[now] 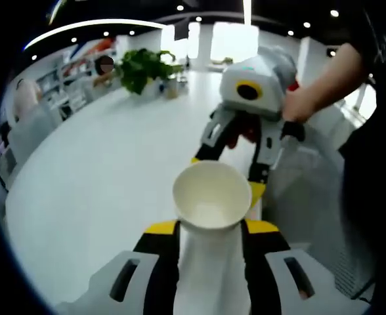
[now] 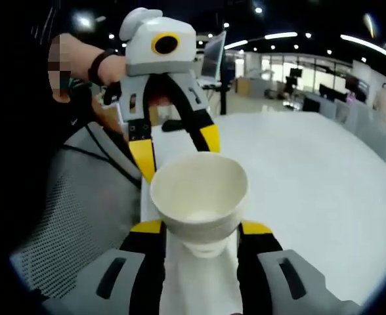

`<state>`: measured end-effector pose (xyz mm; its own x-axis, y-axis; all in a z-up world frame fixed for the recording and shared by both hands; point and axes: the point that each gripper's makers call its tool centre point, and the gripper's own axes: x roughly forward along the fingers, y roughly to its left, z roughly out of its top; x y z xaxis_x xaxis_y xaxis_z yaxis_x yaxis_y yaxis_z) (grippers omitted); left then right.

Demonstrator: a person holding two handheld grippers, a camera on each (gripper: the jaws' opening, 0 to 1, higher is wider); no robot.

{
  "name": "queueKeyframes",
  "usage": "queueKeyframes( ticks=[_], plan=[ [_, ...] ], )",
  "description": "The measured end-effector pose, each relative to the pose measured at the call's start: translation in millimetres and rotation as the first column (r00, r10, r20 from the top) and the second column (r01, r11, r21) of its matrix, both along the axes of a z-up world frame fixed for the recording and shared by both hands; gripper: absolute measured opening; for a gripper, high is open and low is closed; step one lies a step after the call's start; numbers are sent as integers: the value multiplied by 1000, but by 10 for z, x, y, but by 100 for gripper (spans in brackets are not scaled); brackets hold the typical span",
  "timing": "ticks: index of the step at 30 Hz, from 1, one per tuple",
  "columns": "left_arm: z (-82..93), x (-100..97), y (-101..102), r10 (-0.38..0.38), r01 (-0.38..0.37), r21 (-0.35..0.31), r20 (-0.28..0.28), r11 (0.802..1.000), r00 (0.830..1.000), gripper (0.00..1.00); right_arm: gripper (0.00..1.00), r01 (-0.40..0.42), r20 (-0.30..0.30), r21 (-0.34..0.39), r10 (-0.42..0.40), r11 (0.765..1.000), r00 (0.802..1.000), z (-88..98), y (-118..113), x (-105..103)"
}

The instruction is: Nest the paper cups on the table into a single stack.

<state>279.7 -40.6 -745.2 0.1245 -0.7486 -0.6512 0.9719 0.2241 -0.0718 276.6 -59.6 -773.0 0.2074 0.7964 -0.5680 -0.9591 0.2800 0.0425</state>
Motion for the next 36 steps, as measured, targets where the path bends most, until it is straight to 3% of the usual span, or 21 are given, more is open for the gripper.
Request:
queueKeyframes(
  ticks=[8,19,36],
  plan=[
    [79,341,-14,11,-11,5,40,1000,999,30,39,16,17,4,-16,1000,1000,110,-66,372],
    [98,643,-69,29,-29,3,50,1000,998,31,39,11,18,5,-11,1000,1000,115,-96,671],
    [-30,1172,-190,42,-42,11,48,999,998,34,39,23,2,21,-23,1000,1000,-44,-202,1207]
  ],
)
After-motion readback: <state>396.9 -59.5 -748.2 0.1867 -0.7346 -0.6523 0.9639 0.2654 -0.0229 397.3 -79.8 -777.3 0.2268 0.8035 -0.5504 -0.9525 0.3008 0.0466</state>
